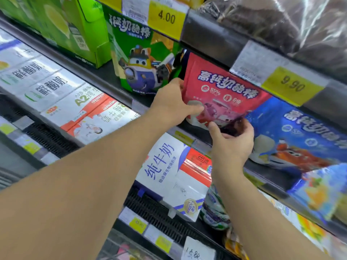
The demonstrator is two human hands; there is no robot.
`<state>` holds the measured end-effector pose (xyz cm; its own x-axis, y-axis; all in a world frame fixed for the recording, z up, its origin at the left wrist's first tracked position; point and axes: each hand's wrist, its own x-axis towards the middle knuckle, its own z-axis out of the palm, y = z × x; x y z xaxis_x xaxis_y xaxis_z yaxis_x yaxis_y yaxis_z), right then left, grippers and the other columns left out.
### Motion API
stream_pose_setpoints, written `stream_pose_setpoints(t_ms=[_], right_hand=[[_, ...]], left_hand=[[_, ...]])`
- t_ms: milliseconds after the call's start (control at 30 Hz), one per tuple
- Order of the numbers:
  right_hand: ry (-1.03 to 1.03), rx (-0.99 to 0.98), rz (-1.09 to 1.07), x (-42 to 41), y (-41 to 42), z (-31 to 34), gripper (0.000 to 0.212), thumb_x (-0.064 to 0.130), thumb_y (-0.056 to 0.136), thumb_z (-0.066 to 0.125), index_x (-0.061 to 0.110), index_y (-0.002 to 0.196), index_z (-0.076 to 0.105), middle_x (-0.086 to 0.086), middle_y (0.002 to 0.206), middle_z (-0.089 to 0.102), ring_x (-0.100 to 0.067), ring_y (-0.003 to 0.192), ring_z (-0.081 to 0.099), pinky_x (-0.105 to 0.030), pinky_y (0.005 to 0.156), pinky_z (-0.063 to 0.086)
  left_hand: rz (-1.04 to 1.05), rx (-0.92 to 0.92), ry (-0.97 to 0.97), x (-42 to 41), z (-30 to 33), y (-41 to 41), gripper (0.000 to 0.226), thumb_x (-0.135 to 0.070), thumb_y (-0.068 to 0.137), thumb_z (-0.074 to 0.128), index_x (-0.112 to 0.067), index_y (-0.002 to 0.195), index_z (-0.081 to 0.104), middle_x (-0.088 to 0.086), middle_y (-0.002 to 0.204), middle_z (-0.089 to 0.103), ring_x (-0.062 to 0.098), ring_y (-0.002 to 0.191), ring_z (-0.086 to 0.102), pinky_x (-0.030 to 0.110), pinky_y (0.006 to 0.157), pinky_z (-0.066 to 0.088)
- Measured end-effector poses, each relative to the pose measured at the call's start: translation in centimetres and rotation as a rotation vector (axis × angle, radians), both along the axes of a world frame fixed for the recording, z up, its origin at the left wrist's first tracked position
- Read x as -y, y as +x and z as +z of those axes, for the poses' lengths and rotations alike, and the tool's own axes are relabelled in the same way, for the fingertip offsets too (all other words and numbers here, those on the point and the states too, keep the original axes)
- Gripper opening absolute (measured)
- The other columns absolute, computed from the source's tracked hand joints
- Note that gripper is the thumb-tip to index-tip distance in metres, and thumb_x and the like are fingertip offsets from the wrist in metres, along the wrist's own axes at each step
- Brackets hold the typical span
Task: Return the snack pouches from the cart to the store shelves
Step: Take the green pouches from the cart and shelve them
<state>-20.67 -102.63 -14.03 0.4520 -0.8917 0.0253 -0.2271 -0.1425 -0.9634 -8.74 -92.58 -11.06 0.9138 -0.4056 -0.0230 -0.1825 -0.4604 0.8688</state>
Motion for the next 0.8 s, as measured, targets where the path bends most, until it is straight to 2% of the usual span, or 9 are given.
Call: stream_pose_setpoints(t_ms=[133, 233, 333, 433, 533, 600, 667, 733, 800], right_hand=[[-0.004, 0.041, -0.003, 1.1, 0.9, -0.2, 0.071, 0.023, 0.073, 0.084, 0.016, 0.135, 0.051, 0.010, 0.101, 0.067, 0.004, 0.071, 0.066, -0.025, 0.078, 0.054], [-0.020, 0.015, -0.015, 1.8, 1.4, -0.3, 0.054, 0.025, 0.072, 0.085, 0.018, 0.118, 0.057, 0.007, 0.100, 0.067, -0.009, 0.091, 0.067, -0.038, 0.088, 0.056], [-0.009, -0.015, 0.019, 1.7, 1.7, -0.6, 0.043, 0.029, 0.070, 0.086, 0.031, 0.099, 0.054, 0.004, 0.096, 0.067, -0.019, 0.089, 0.067, -0.047, 0.082, 0.057], [-0.020, -0.022, 0.026, 1.5, 1.9, -0.7, 0.040, 0.030, 0.070, 0.086, 0.037, 0.086, 0.051, 0.005, 0.095, 0.068, -0.016, 0.087, 0.067, -0.046, 0.083, 0.057], [-0.022, -0.033, 0.035, 1.3, 1.8, -0.5, 0.041, 0.029, 0.070, 0.087, 0.037, 0.089, 0.051, 0.003, 0.098, 0.068, -0.017, 0.089, 0.067, -0.046, 0.085, 0.057], [0.013, -0.019, 0.051, 1.2, 1.5, -0.3, 0.045, 0.029, 0.070, 0.087, 0.026, 0.102, 0.057, -0.002, 0.102, 0.069, -0.021, 0.090, 0.069, -0.047, 0.084, 0.057], [0.055, 0.004, 0.056, 1.1, 0.5, 0.0, 0.055, 0.028, 0.069, 0.088, 0.019, 0.114, 0.057, 0.003, 0.099, 0.070, -0.013, 0.081, 0.070, -0.047, 0.081, 0.059], [0.075, 0.014, 0.033, 1.3, -1.3, 0.2, 0.052, 0.029, 0.070, 0.088, 0.024, 0.112, 0.056, 0.020, 0.085, 0.068, 0.001, 0.066, 0.066, -0.043, 0.077, 0.060], [0.069, 0.006, -0.007, 1.9, -4.0, 0.3, 0.048, 0.032, 0.071, 0.087, 0.031, 0.108, 0.056, 0.027, 0.084, 0.064, 0.004, 0.062, 0.063, -0.035, 0.074, 0.058]], left_hand=[[0.016, 0.034, 0.019, 0.5, -0.1, 0.3, 0.056, -0.033, 0.073, 0.088, -0.013, 0.121, 0.065, 0.002, 0.115, 0.073, 0.021, 0.107, 0.068, 0.039, 0.097, 0.053], [0.011, 0.048, 0.033, 0.6, -0.2, 0.6, 0.052, -0.032, 0.077, 0.086, -0.012, 0.120, 0.066, 0.004, 0.116, 0.073, 0.022, 0.107, 0.068, 0.039, 0.097, 0.053], [0.026, 0.024, 0.035, 0.1, -0.3, 1.2, 0.049, -0.028, 0.080, 0.084, -0.011, 0.121, 0.065, 0.004, 0.117, 0.072, 0.022, 0.107, 0.068, 0.036, 0.097, 0.053], [0.031, -0.005, 0.029, -0.1, -0.4, 1.2, 0.049, -0.026, 0.080, 0.084, -0.010, 0.121, 0.063, 0.004, 0.118, 0.072, 0.022, 0.107, 0.068, 0.040, 0.099, 0.053], [0.035, -0.035, 0.024, -0.1, -0.5, 0.9, 0.052, -0.025, 0.080, 0.085, -0.010, 0.124, 0.061, 0.005, 0.120, 0.071, 0.023, 0.109, 0.068, 0.042, 0.100, 0.053], [0.057, -0.047, 0.012, -0.2, -0.5, 0.7, 0.055, -0.024, 0.077, 0.086, -0.011, 0.124, 0.060, 0.003, 0.119, 0.072, 0.022, 0.109, 0.068, 0.042, 0.100, 0.053], [0.118, -0.046, -0.020, -0.6, -0.4, -0.1, 0.061, -0.025, 0.073, 0.090, -0.011, 0.123, 0.059, 0.001, 0.115, 0.071, 0.019, 0.104, 0.069, 0.039, 0.097, 0.055], [0.194, 0.016, -0.030, -1.1, -0.4, -1.4, 0.060, -0.028, 0.071, 0.090, -0.012, 0.119, 0.058, -0.004, 0.105, 0.067, 0.011, 0.092, 0.065, 0.025, 0.085, 0.055], [0.218, 0.117, -0.026, -1.1, -0.2, -3.2, 0.052, -0.032, 0.074, 0.088, -0.017, 0.112, 0.057, -0.011, 0.095, 0.060, 0.000, 0.078, 0.057, 0.013, 0.071, 0.046]])
